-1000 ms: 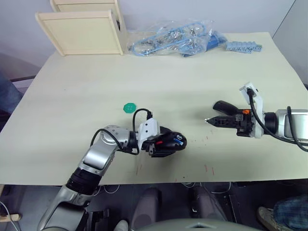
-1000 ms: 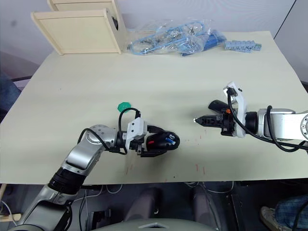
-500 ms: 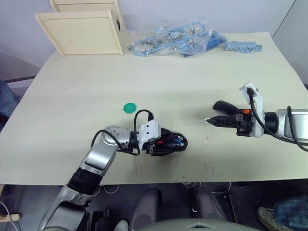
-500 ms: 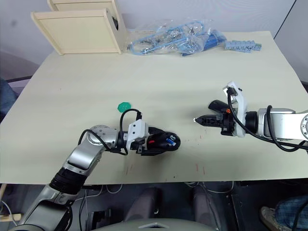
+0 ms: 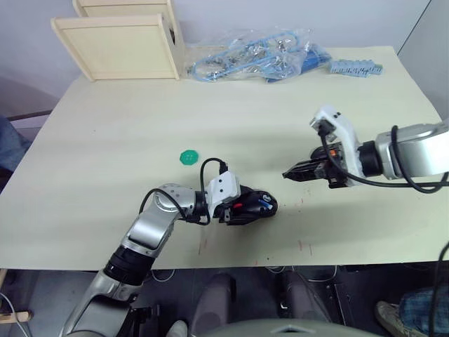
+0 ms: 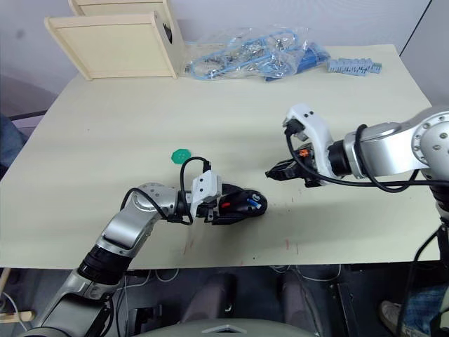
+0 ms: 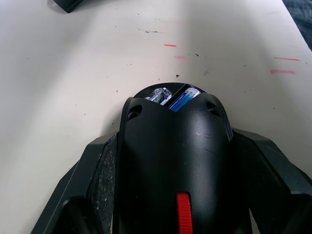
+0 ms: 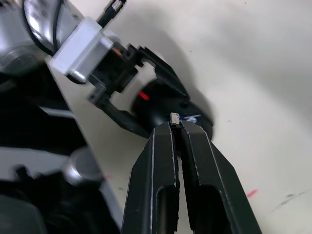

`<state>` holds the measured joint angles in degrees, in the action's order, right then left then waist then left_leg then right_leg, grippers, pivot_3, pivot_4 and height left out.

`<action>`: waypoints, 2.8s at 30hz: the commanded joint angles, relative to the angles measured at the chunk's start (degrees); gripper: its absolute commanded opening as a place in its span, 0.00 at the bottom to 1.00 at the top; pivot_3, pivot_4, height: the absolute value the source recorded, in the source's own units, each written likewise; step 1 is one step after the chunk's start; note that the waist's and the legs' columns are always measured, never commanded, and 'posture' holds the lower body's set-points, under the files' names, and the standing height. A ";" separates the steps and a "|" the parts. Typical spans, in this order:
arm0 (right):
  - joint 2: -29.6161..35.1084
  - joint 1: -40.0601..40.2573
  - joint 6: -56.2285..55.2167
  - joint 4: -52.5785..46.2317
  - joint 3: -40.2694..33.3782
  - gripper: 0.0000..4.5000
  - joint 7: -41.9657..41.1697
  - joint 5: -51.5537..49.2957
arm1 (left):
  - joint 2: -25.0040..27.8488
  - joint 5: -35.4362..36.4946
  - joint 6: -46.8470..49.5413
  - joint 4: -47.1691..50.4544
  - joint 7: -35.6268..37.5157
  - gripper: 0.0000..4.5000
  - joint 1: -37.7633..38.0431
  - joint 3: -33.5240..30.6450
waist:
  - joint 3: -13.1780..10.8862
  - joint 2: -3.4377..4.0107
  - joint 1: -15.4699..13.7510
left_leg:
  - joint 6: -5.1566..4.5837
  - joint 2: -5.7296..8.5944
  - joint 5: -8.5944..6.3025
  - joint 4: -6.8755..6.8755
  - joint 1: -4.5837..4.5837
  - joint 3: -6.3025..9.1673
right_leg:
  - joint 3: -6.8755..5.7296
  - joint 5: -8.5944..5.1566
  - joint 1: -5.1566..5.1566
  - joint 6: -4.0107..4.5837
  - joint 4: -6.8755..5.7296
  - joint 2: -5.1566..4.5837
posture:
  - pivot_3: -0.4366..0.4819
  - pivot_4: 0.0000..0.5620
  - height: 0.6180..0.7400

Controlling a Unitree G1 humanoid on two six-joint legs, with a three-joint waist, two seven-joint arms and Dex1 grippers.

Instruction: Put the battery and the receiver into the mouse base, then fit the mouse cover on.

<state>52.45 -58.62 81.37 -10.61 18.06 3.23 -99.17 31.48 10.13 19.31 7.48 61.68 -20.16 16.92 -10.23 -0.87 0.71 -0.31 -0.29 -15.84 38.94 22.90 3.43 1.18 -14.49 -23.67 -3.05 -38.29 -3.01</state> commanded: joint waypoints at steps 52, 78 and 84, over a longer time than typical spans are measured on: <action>-20.70 -17.59 11.13 13.77 26.94 0.00 -22.89 37.95 | -0.86 -1.07 1.21 0.92 -1.45 0.65 -1.63 1.76 | -0.06 0.16 0.30 | 0.01 0.07 0.01 -0.15 0.00 0.11 | -0.18 0.07 -0.08 0.11 -0.06 0.01 | 0.48 0.27 1.00; -21.43 -14.56 11.13 12.68 27.23 0.00 -26.46 43.31 | -1.22 -1.00 0.89 1.06 -1.88 0.65 -1.06 1.78 | -0.04 0.16 0.34 | 0.01 0.08 0.01 -0.15 -0.06 0.12 | -0.17 0.07 -0.06 0.11 -0.11 0.01 | 0.48 0.27 1.00; -21.24 -14.37 11.13 11.73 27.24 0.00 -26.98 42.69 | -1.16 -1.00 0.89 1.21 -1.94 0.65 -0.86 1.79 | -0.04 0.17 0.34 | 0.01 0.08 0.01 -0.15 -0.07 0.13 | -0.17 0.07 -0.06 0.11 -0.12 0.01 | 0.48 0.27 1.00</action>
<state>31.40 -73.92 92.21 2.42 45.03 -22.77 -55.30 30.19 9.04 20.41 7.31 59.86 -21.57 18.50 -10.27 -0.70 1.05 -0.30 -0.21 -15.84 38.80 22.83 3.57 1.01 -14.42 -23.74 -2.95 -38.40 -3.00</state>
